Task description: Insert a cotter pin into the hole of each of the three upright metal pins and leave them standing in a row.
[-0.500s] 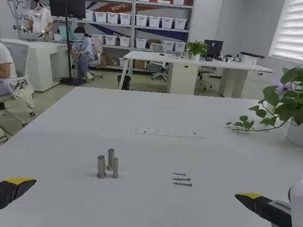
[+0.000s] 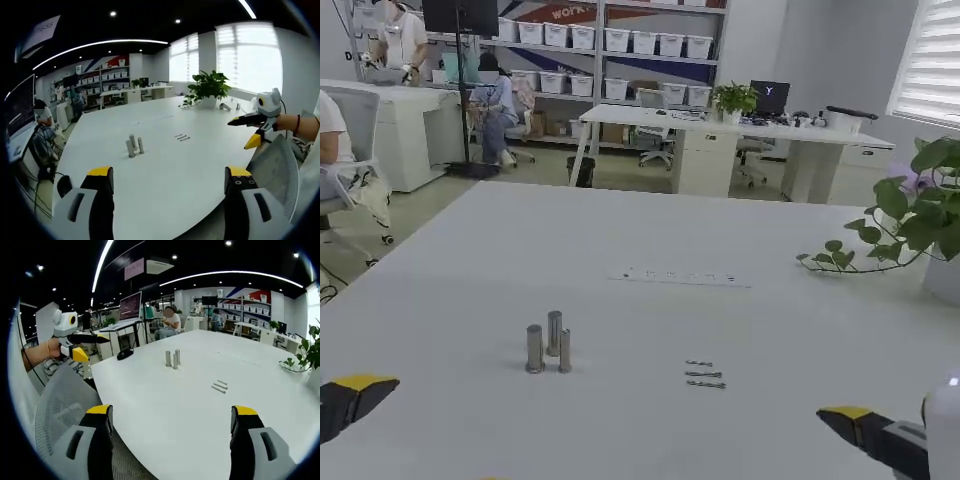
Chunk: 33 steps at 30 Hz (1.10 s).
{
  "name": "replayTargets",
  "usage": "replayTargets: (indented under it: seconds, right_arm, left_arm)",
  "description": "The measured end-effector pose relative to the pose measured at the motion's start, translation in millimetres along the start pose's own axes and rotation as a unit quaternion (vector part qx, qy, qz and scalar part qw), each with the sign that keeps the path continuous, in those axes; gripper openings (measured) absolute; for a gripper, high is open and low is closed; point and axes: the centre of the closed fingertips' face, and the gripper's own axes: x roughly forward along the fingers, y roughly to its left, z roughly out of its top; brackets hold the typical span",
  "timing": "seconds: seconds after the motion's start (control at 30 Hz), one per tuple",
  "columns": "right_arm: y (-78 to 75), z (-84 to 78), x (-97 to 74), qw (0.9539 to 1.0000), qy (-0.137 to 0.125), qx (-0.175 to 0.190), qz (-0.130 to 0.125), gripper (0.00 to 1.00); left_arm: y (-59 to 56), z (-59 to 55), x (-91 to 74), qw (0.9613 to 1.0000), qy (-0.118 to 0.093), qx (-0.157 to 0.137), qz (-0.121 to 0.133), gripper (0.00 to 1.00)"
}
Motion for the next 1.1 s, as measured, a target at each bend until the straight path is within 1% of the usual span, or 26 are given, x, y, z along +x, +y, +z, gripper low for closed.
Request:
replayTargets:
  seconds: [0.2,0.4,0.67,1.0,1.1]
  right_arm:
    - [-0.3,0.9,1.6,1.0000,-0.003,0.004,0.000,1.00]
    - [-1.4,0.6,2.8,1.0000,-0.002,0.005,0.000,1.00]
    - [-4.1,3.2,2.5,1.0000,-0.003,0.004,-0.002,1.00]
    - [-4.2,0.7,1.8,1.0000,-0.001,0.003,-0.005,1.00]
    - [-4.3,-0.4,0.8,0.9999,0.000,0.004,-0.012,0.99]
  left_arm:
    - [2.7,0.7,1.2,1.0000,0.001,0.002,-0.001,0.91]
    - [5.7,0.8,3.1,1.0000,0.001,0.001,0.002,0.90]
    - [6.9,1.6,6.1,1.0000,0.001,0.002,0.001,0.88]
    - [5.7,-0.1,8.0,1.0000,0.007,0.004,-0.001,0.86]
    - [5.6,-0.9,8.6,0.9999,0.009,0.006,-0.002,0.85]
